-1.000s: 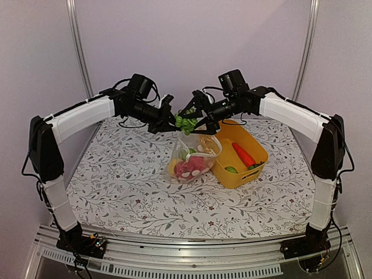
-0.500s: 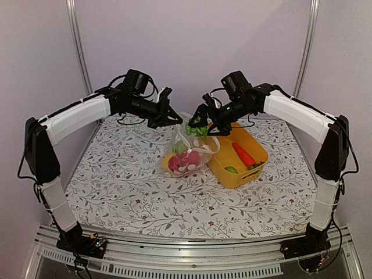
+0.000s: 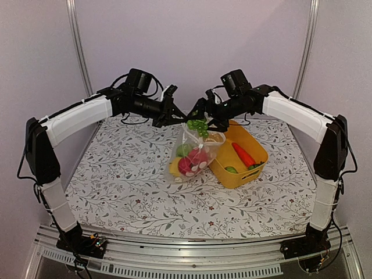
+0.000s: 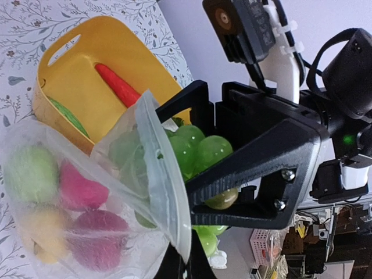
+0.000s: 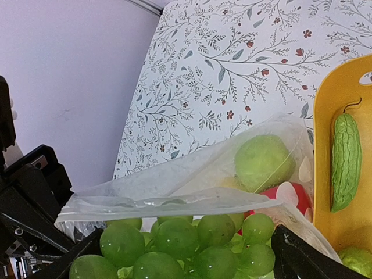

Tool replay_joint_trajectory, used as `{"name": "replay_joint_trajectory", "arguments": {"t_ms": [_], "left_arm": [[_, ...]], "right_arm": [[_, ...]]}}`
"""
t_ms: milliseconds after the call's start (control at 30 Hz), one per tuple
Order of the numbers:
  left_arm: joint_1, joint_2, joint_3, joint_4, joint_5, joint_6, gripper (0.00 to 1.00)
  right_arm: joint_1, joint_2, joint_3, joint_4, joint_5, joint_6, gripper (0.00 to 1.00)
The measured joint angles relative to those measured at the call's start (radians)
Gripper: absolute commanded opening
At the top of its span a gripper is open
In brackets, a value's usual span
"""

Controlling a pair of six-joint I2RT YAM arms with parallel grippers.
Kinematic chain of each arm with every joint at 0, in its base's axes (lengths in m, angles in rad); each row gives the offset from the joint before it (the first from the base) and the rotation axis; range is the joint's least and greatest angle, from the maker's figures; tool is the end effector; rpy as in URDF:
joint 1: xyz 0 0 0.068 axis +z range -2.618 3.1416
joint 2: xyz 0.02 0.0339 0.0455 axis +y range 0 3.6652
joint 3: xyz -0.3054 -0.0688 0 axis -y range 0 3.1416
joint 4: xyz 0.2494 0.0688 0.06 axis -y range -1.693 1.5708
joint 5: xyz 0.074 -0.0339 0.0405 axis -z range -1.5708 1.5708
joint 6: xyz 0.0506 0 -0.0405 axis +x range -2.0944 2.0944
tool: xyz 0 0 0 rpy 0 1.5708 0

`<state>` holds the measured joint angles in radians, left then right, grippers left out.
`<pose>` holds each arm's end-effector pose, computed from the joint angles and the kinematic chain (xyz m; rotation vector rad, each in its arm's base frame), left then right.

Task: Place the food in the zip-top bag and seal the zipper
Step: Place the fake fruit in the zipper food storage bag.

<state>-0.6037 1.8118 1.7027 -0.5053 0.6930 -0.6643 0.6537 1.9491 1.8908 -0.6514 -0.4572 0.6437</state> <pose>0.3436 -0.2762 0.3775 0.3719 2.3849 -1.4186 0.3642 0.3071 0.3649 -0.2768 2.4734 1.1455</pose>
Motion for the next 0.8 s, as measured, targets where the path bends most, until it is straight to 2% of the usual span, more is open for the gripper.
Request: {"name": "replay_joint_trajectory", "arguments": {"t_ms": [167,500,533,667,733,767,800], "left_arm": [[-0.001,0.005,0.000,0.016,0.017,-0.003,0.00],[-0.006,0.063,0.032,0.022,0.003,0.002,0.00],[-0.006,0.066,0.034,0.022,-0.003,0.002,0.00],[-0.005,0.072,0.033,0.008,-0.030,0.001,0.00],[0.003,0.073,0.032,0.007,-0.055,0.001,0.00],[0.006,0.072,0.031,0.006,-0.064,0.001,0.00],[0.010,0.072,0.030,0.006,-0.072,0.001,0.00]], "right_arm": [[0.000,0.018,0.000,0.029,-0.005,0.034,0.97],[-0.029,0.029,-0.045,0.206,-0.188,0.199,0.99],[-0.031,0.028,-0.049,0.217,-0.201,0.209,0.96],[-0.040,0.006,-0.119,0.267,-0.251,0.227,0.67],[-0.045,-0.006,-0.134,0.250,-0.272,0.210,0.55],[-0.047,-0.010,-0.132,0.235,-0.278,0.198,0.45],[-0.048,-0.013,-0.127,0.215,-0.280,0.180,0.40]]}}
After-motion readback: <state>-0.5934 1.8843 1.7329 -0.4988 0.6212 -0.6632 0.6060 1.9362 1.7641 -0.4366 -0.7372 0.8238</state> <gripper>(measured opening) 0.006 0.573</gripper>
